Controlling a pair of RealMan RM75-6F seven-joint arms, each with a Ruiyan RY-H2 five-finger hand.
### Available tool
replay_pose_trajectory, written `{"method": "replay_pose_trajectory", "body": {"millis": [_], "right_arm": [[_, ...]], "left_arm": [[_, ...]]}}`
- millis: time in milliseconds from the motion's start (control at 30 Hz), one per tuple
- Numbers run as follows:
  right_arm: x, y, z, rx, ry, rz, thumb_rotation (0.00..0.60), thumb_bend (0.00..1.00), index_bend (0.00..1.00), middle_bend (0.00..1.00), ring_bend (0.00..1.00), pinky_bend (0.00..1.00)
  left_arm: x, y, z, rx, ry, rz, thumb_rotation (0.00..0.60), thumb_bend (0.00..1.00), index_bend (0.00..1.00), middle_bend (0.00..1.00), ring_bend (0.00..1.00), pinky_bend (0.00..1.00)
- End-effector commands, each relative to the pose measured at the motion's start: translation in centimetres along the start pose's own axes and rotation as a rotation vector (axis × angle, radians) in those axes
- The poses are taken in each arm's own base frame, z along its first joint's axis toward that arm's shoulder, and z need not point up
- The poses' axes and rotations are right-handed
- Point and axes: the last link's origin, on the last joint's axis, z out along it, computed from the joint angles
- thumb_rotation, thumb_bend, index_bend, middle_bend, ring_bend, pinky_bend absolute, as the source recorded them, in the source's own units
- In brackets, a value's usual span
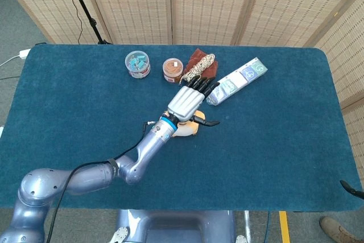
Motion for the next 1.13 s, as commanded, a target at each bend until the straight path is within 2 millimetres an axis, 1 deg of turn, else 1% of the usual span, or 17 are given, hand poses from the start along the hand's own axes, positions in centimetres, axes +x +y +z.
{"method": "replay_pose_trajectory", "body": {"millis": [33,167,267,367,400,433,500,567,633,700,733,767,800,900,933,1000,1133], "right_arm": [[-0.1,-0.1,-0.1,0.005,-0.001,-0.003,0.6,0.0,0.0,0.0,0.0,0.0],[-0.2,-0.4,-0.2,0.015,-0.002,-0.007,0.6,0.0,0.0,0.0,0.0,0.0],[-0.3,-0.6,-0.4,0.023,-0.004,-0.01,0.6,0.0,0.0,0.0,0.0,0.0],[-0.4,-0.8,-0.4,0.028,-0.008,-0.013,0.6,0.0,0.0,0.0,0.0,0.0],[-0.4,-0.8,-0.5,0.032,-0.009,-0.016,0.6,0.0,0.0,0.0,0.0,0.0],[-0.5,-0.9,-0.5,0.036,-0.011,-0.019,0.6,0.0,0.0,0.0,0.0,0.0],[-0.5,-1.0,-0.6,0.051,-0.018,-0.027,0.6,0.0,0.0,0.0,0.0,0.0],[-0.5,-1.2,-0.9,0.073,-0.026,-0.03,0.6,0.0,0.0,0.0,0.0,0.0],[-0.4,-1.3,-1.0,0.087,-0.028,-0.029,0.6,0.0,0.0,0.0,0.0,0.0],[-0.4,-1.6,-1.3,0.102,-0.025,-0.024,0.6,0.0,0.0,0.0,0.0,0.0],[-0.3,-1.7,-1.3,0.106,-0.024,-0.021,0.6,0.0,0.0,0.0,0.0,0.0],[-0.3,-1.8,-1.4,0.111,-0.022,-0.019,0.6,0.0,0.0,0.0,0.0,0.0],[-0.3,-1.8,-1.5,0.113,-0.021,-0.018,0.6,0.0,0.0,0.0,0.0,0.0],[-0.2,-2.0,-1.7,0.123,-0.017,-0.009,0.6,0.0,0.0,0.0,0.0,0.0],[-0.2,-2.0,-1.8,0.124,-0.016,-0.008,0.6,0.0,0.0,0.0,0.0,0.0],[-0.2,-2.1,-1.9,0.131,-0.017,-0.006,0.6,0.0,0.0,0.0,0.0,0.0],[-0.2,-2.2,-2.1,0.142,-0.021,-0.005,0.6,0.0,0.0,0.0,0.0,0.0]], "left_arm": [[4.1,-1.8,-3.1,0.016,0.071,0.006,0.121,0.0,0.0,0.0,0.0,0.0],[5.7,-3.9,-6.1,0.059,0.076,0.028,0.121,0.0,0.0,0.0,0.0,0.0],[6.5,-5.7,-9.0,0.091,0.075,0.054,0.16,0.0,0.0,0.0,0.0,0.0],[7.0,-7.7,-12.1,0.122,0.081,0.109,0.281,0.0,0.0,0.0,0.0,0.0],[7.0,-8.9,-13.9,0.151,0.081,0.146,0.327,0.0,0.0,0.0,0.0,0.0],[6.9,-9.5,-15.1,0.172,0.077,0.161,0.36,0.0,0.0,0.0,0.0,0.0],[6.7,-10.8,-18.0,0.216,0.063,0.172,0.401,0.0,0.0,0.0,0.0,0.0],[6.2,-12.1,-21.6,0.272,0.043,0.159,0.442,0.0,0.0,0.0,0.0,0.0],[5.7,-12.9,-24.2,0.308,0.029,0.138,0.508,0.0,0.0,0.0,0.0,0.0],[5.0,-13.9,-27.9,0.344,0.018,0.12,0.571,0.0,0.0,0.0,0.0,0.0],[4.7,-14.3,-29.2,0.358,0.009,0.119,0.596,0.0,0.0,0.0,0.0,0.0],[4.2,-14.8,-31.2,0.385,-0.01,0.121,0.6,0.0,0.0,0.0,0.0,0.0],[4.0,-15.0,-32.3,0.396,-0.016,0.124,0.6,0.0,0.0,0.0,0.0,0.0],[3.5,-15.6,-36.7,0.456,-0.031,0.125,0.6,0.0,0.0,0.0,0.0,0.0],[3.5,-15.6,-37.6,0.464,-0.028,0.123,0.6,0.0,0.0,0.0,0.0,0.0],[3.4,-15.6,-40.0,0.496,-0.01,0.111,0.6,0.0,0.0,0.0,0.0,0.0],[3.3,-15.3,-42.8,0.527,0.021,0.092,0.6,0.0,0.0,0.0,0.0,0.0]]}}
